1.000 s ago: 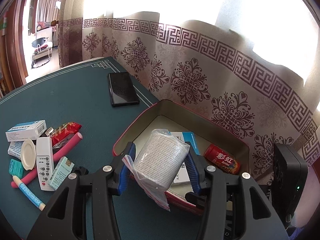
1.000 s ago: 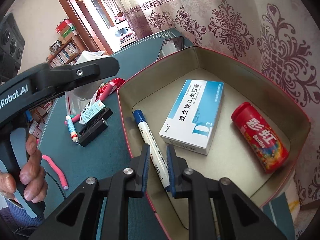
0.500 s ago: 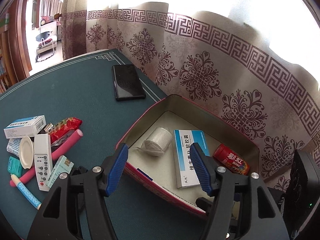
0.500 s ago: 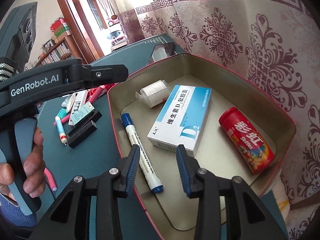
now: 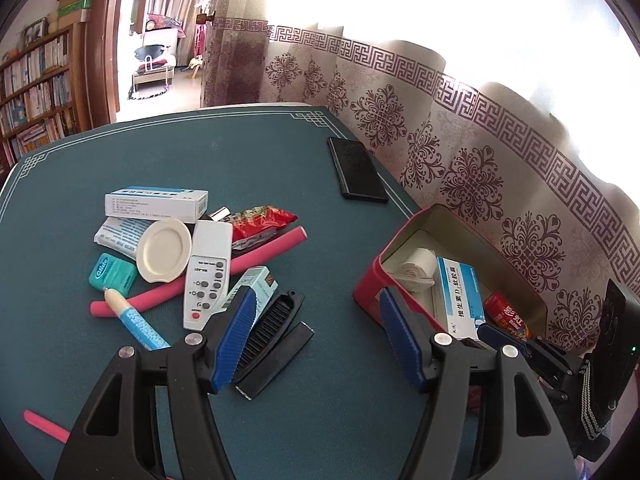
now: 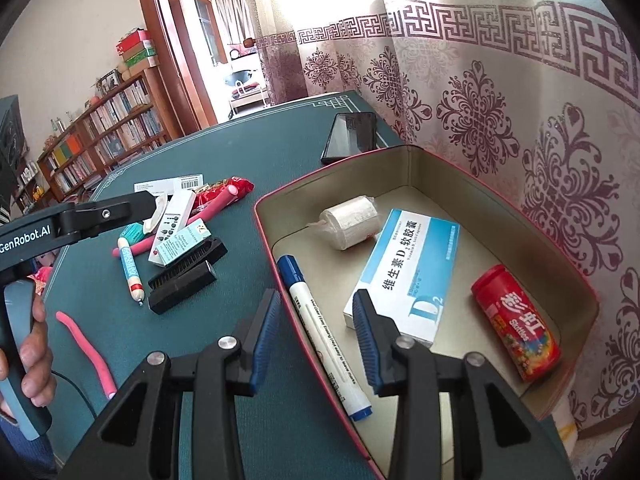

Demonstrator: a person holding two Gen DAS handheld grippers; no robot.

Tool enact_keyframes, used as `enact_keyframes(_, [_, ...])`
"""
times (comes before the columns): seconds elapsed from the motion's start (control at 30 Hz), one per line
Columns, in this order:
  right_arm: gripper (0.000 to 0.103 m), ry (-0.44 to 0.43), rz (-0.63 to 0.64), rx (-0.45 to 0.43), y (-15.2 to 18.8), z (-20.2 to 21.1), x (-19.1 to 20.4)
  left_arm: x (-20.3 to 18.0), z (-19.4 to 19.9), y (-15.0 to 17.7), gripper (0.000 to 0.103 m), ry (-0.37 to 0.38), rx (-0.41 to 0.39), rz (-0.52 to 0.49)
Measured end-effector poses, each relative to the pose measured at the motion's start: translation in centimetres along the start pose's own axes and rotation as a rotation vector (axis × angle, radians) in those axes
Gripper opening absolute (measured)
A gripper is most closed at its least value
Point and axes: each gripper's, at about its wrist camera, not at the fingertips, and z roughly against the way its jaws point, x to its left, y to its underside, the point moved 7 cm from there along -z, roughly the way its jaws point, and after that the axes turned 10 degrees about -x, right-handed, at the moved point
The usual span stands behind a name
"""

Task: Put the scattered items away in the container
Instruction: 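Move the left tool to the blue-white tube and close on it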

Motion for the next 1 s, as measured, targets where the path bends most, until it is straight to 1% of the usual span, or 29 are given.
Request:
enact_keyframes(0.13, [0.042, -0.002, 0.043, -0.006, 0.1, -0.1, 1.9, 4.1, 1.1, 0.7, 0.067, -0.078, -0.005, 0.035])
enact_keyframes(0.2, [0.043, -0.003, 0.072, -0.009, 0.0, -0.3, 3.0, 6.3, 1.5, 1.3, 0.067, -0.117, 0.004, 0.064])
enact_keyframes(0.27, [0.054, -0.009, 0.086, -0.011, 0.0, -0.6, 4.0, 8.5, 1.9, 2.1, 0.067, -0.154, 0.014, 0.093])
enact_keyframes(0.3, [0.071, -0.019, 0.092, -0.014, -0.1, -0.7, 4.5, 9.5, 2.0, 2.4, 0.067, -0.169, 0.018, 0.106])
enact_keyframes(0.33, [0.085, -0.032, 0.097, -0.022, -0.2, -0.8, 5.1, 10.5, 2.2, 2.8, 0.067, -0.183, 0.021, 0.117])
enact_keyframes(0.43, [0.086, -0.054, 0.128, -0.038, -0.3, -0.9, 7.0, 12.9, 2.9, 3.7, 0.067, -0.222, 0.032, 0.141])
enact_keyframes(0.53, [0.086, -0.083, 0.145, -0.023, 0.0, -1.4, 8.8, 14.9, 3.5, 4.4, 0.067, -0.253, 0.039, 0.162])
enact_keyframes(0.63, [0.086, -0.109, 0.153, 0.007, 0.6, -2.2, 10.2, 16.2, 3.7, 4.7, 0.067, -0.268, 0.045, 0.182])
enact_keyframes(0.8, [0.086, -0.146, 0.157, 0.054, 1.5, -3.4, 11.9, 16.9, 3.2, 4.6, 0.067, -0.254, 0.047, 0.2])
enact_keyframes(1.0, [0.086, -0.172, 0.139, 0.111, 2.4, -5.0, 12.9, 15.9, 1.3, 4.5, 0.067, -0.21, 0.076, 0.206])
